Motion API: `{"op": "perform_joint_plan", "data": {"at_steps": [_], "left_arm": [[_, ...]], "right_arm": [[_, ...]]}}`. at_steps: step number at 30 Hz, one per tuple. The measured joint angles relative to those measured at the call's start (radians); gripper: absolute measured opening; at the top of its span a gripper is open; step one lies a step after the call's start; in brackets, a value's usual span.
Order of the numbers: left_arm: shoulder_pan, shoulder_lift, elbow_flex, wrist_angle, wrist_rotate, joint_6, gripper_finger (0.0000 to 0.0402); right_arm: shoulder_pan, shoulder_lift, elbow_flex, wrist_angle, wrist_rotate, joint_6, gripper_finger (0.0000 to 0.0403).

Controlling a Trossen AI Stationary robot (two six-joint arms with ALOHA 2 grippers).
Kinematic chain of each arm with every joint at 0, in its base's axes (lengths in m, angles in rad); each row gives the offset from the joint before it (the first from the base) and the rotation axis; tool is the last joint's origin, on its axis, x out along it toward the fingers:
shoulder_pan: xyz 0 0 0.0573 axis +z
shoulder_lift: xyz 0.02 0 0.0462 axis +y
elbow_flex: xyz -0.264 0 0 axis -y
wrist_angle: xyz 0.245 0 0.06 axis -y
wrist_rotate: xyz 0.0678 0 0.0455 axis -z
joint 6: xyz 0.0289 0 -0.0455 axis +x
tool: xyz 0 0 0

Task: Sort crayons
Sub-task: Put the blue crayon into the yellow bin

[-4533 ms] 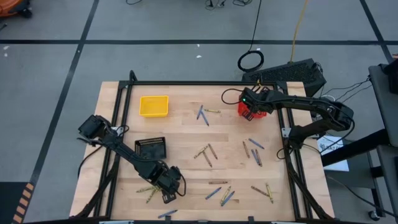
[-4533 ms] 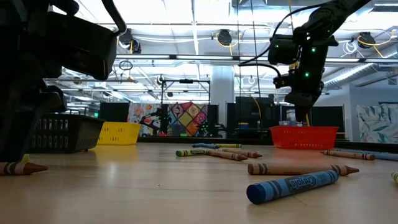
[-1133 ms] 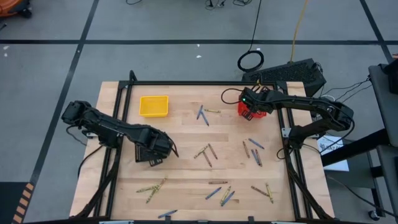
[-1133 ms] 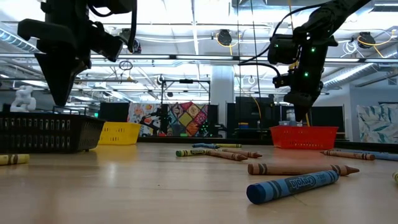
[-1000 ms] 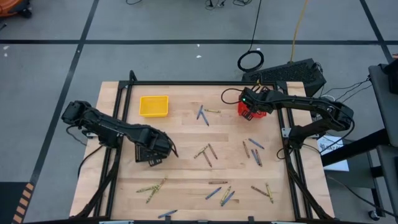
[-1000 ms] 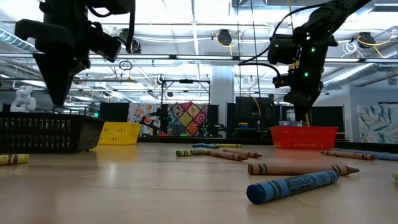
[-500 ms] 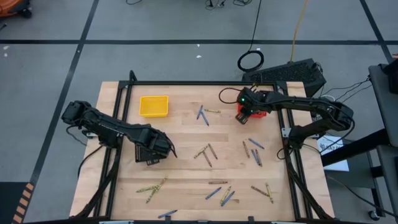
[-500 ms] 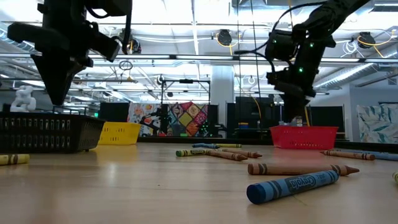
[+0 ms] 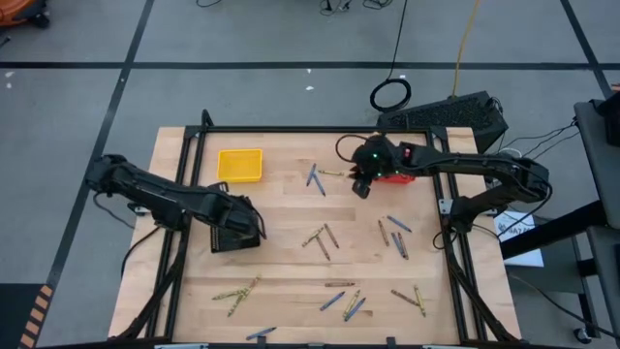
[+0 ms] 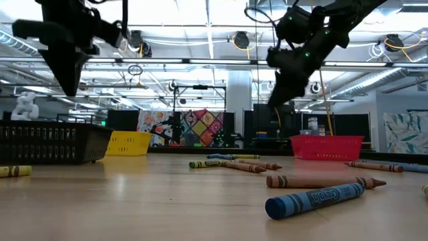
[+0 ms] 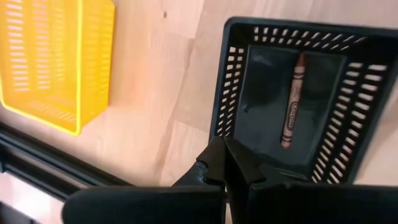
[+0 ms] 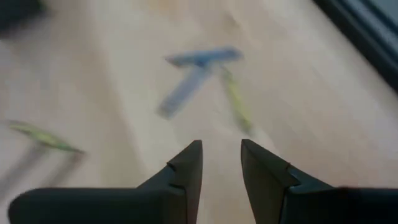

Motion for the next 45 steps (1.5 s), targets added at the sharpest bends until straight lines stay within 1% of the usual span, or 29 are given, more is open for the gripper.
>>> {"op": "perform_joint_plan", "data": {"at_steps": [1,3,5,9,14,18,19,23,25,27,29,31,33,38,40,42,44,45], "left_arm": [[0.000,-0.019,0.000,-0.002,0.000,-0.001,0.0000],[0.000,-0.055,0.000,-0.009,0.000,-0.004,0.0000],[0.000,-0.088,0.000,-0.013,0.000,-0.005,0.0000],[0.000,-0.146,0.000,-0.019,-0.017,-0.005,0.0000],[0.000,-0.185,0.000,-0.018,-0.025,-0.018,0.0000],[-0.006,-0.188,0.000,-0.018,-0.021,-0.084,0.0000],[-0.010,-0.188,0.000,-0.017,-0.011,-0.089,0.0000],[-0.027,-0.184,0.000,0.019,0.094,-0.089,0.0000],[-0.031,-0.185,0.001,0.036,0.131,-0.081,0.0000],[-0.030,-0.184,0.011,0.036,0.137,-0.061,0.0000],[-0.026,-0.185,0.020,0.036,0.137,-0.038,0.0000],[-0.020,-0.185,0.024,0.037,0.136,-0.022,0.0000],[-0.019,-0.186,0.024,0.035,0.135,-0.004,0.0000],[-0.020,-0.186,0.024,0.027,0.101,0.011,0.0000],[-0.020,-0.186,0.024,0.022,0.050,0.060,0.0000],[-0.016,-0.186,0.024,0.023,-0.023,0.106,0.0000],[0.001,-0.186,0.024,0.023,-0.082,0.140,0.0000],[0.010,-0.186,0.024,0.023,-0.096,0.150,0.0000]], "right_arm": [[0.000,0.000,0.000,0.021,-0.028,0.000,0.0098],[0.001,0.000,0.000,0.050,-0.040,-0.001,0.0098],[0.000,-0.002,0.001,0.044,-0.038,0.006,0.0098],[0.000,-0.003,0.001,0.042,0.030,0.015,0.0098],[0.000,-0.001,0.001,0.053,0.123,0.017,0.0098],[0.006,0.000,0.001,0.082,0.133,0.045,0.0114],[0.011,0.000,0.001,0.095,0.133,0.046,0.0121],[0.031,0.000,0.001,0.167,0.133,0.056,0.0152],[0.042,0.002,0.001,0.214,0.135,0.076,0.0162],[0.054,0.017,0.003,0.284,0.137,0.080,0.0167],[0.062,0.044,0.023,0.315,0.137,0.082,0.0169],[0.068,0.093,0.070,0.324,0.137,0.096,0.0169],[0.068,0.149,0.128,0.297,0.137,0.106,0.0169],[0.065,0.274,0.274,0.158,0.137,0.104,0.0169],[0.065,0.305,0.312,0.110,0.137,0.102,0.0169],[0.065,0.328,0.341,0.063,0.137,0.094,0.0169],[0.065,0.331,0.352,0.029,0.137,0.097,0.0169],[0.065,0.329,0.352,0.025,0.137,0.104,0.0169]]}}
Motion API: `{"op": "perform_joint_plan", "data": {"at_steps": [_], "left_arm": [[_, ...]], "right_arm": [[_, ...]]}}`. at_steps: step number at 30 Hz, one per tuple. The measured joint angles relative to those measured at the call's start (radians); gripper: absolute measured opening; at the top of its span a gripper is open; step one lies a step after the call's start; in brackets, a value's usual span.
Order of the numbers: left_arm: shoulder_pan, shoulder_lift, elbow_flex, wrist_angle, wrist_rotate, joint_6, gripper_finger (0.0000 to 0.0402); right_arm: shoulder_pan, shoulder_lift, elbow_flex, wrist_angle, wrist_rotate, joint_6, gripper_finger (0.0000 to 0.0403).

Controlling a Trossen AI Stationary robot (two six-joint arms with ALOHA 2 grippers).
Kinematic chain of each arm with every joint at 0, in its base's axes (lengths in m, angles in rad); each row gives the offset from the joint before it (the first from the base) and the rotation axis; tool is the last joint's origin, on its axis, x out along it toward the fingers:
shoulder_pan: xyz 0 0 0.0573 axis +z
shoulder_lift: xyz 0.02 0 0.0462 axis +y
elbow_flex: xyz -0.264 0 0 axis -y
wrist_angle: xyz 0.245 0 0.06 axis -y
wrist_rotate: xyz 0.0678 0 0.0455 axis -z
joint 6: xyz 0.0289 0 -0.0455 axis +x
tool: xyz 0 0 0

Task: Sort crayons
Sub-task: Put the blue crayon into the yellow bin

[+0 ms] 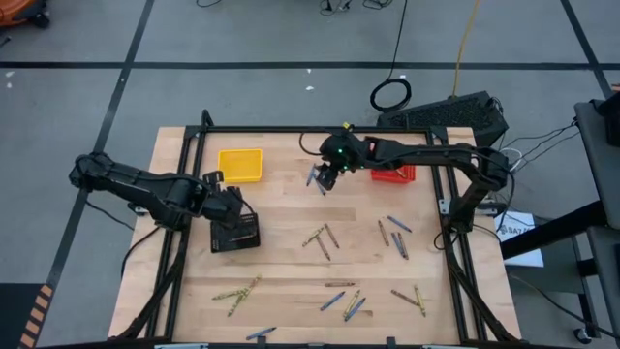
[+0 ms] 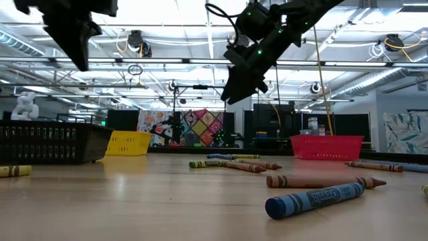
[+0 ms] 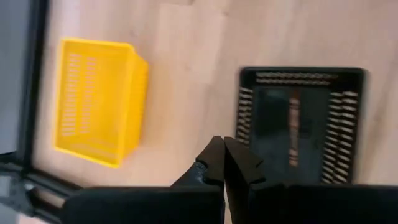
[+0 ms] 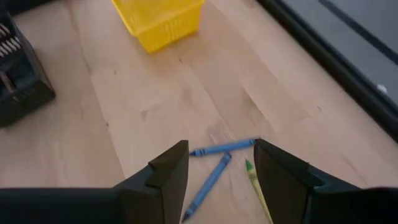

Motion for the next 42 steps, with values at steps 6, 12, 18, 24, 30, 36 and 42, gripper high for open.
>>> {"op": "perform_joint_plan", "data": {"at_steps": [6,12,18,24,30,36,42], "left_arm": [[0.035,-0.006,0.000,-0.033,-0.005,0.043,0.0000],[0.059,-0.006,0.000,-0.038,0.019,0.112,0.0000],[0.094,-0.006,0.000,-0.054,0.058,0.168,0.0006],[0.129,-0.006,0.000,-0.037,0.128,0.218,0.0063],[0.136,-0.005,0.000,-0.025,0.075,0.209,0.0109],[0.134,-0.005,0.000,-0.043,0.102,0.183,0.0111],[0.135,-0.022,0.000,-0.084,0.100,0.204,0.0112]], "right_arm": [[0.001,0.004,0.003,-0.003,0.003,0.091,0.0169],[0.020,0.080,0.010,-0.019,0.064,0.115,0.0169],[0.054,0.098,0.048,-0.041,0.130,0.104,0.0169],[0.061,0.092,0.058,-0.040,0.132,0.106,0.0169],[0.061,0.097,0.058,-0.059,0.132,0.158,0.0169],[0.061,0.149,0.058,-0.033,0.131,0.183,0.0169],[0.058,0.219,0.058,-0.035,0.127,0.267,0.0169]]}}
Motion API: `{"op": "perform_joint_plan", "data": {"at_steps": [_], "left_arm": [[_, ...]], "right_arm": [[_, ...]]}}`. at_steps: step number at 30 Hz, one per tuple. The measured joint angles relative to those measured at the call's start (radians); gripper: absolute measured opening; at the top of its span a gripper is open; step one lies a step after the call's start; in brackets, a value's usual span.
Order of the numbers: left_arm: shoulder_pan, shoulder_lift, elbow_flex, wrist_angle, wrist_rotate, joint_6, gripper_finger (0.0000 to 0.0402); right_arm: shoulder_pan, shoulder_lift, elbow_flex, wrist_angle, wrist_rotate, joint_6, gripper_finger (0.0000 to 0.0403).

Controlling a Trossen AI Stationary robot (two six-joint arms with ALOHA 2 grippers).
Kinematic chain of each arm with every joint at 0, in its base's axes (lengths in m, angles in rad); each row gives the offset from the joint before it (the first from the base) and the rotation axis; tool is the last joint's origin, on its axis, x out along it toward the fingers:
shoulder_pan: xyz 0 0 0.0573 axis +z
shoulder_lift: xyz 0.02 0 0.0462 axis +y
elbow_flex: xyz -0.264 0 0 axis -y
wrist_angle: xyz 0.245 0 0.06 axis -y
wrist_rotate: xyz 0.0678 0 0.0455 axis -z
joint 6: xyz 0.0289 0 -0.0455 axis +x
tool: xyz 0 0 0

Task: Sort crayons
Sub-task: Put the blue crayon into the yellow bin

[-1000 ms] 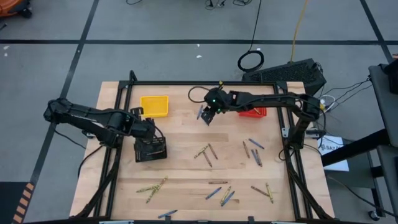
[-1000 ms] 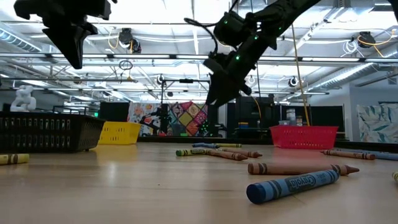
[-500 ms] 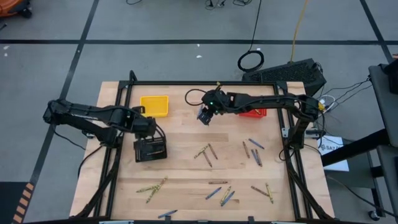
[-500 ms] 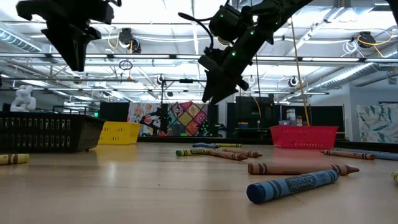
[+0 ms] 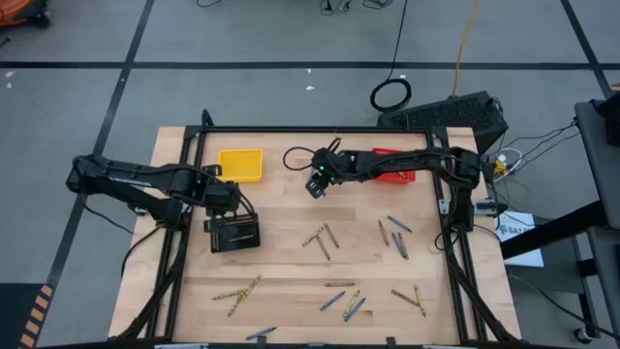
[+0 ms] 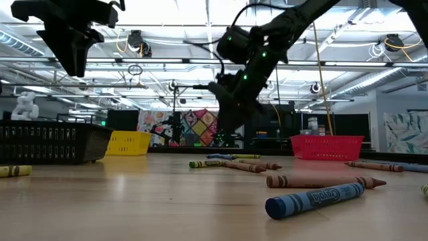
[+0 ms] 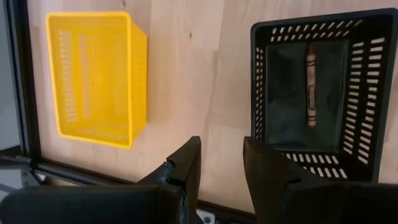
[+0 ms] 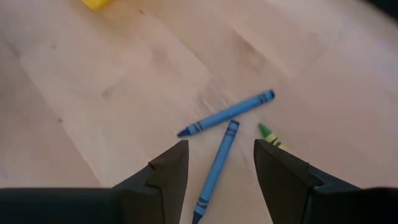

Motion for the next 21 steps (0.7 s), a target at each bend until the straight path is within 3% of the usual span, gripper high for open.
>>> {"op": "perform_joint_plan", "data": {"at_steps": [21], "left_arm": [[0.000,-0.026,0.000,0.009,-0.006,0.032,0.0112]], "right_arm": [[0.048,0.072,0.000,-0.018,-0.004,0.077,0.0169]]}}
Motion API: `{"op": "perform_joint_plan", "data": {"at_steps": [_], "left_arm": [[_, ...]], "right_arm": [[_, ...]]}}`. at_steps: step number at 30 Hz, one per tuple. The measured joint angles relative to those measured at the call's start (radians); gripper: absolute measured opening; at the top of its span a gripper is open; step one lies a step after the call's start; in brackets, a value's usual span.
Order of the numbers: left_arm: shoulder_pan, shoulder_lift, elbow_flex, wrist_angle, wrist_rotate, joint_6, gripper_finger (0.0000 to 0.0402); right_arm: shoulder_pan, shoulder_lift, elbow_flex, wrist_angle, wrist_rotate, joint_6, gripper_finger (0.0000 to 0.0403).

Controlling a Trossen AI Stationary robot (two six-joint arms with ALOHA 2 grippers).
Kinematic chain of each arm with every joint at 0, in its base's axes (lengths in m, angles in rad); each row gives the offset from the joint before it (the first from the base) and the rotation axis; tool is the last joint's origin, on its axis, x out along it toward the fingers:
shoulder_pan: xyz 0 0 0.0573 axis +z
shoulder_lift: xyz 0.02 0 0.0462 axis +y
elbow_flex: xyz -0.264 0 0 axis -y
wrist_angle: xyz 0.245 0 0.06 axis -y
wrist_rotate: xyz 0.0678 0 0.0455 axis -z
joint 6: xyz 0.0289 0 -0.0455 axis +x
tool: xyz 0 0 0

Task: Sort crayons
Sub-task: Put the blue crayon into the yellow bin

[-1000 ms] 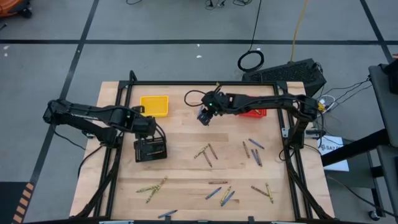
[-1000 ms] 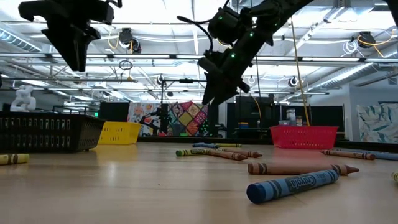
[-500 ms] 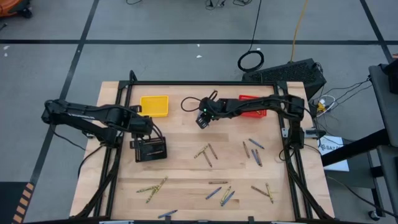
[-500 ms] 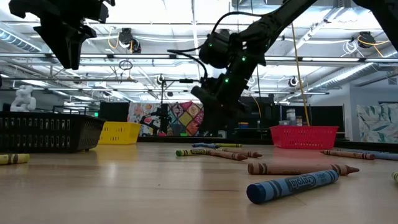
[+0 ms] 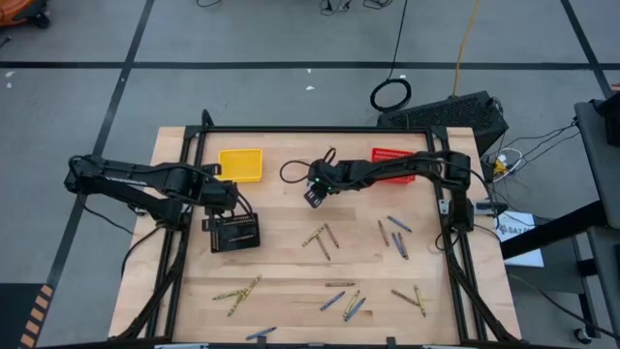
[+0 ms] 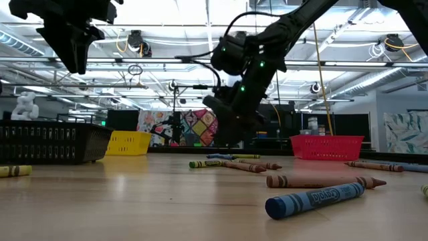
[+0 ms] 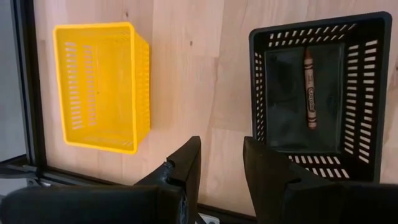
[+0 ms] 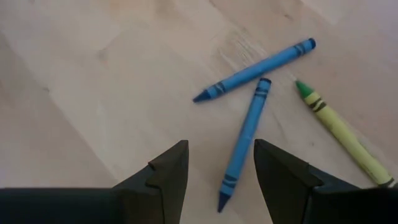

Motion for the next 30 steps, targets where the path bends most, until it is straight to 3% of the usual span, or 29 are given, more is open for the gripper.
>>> {"op": "perform_joint_plan", "data": {"at_steps": [30], "left_arm": [[0.000,0.000,0.000,0.003,0.000,0.006,0.0112]], "right_arm": [[-0.004,0.046,0.001,-0.028,0.009,0.020,0.0169]]}}
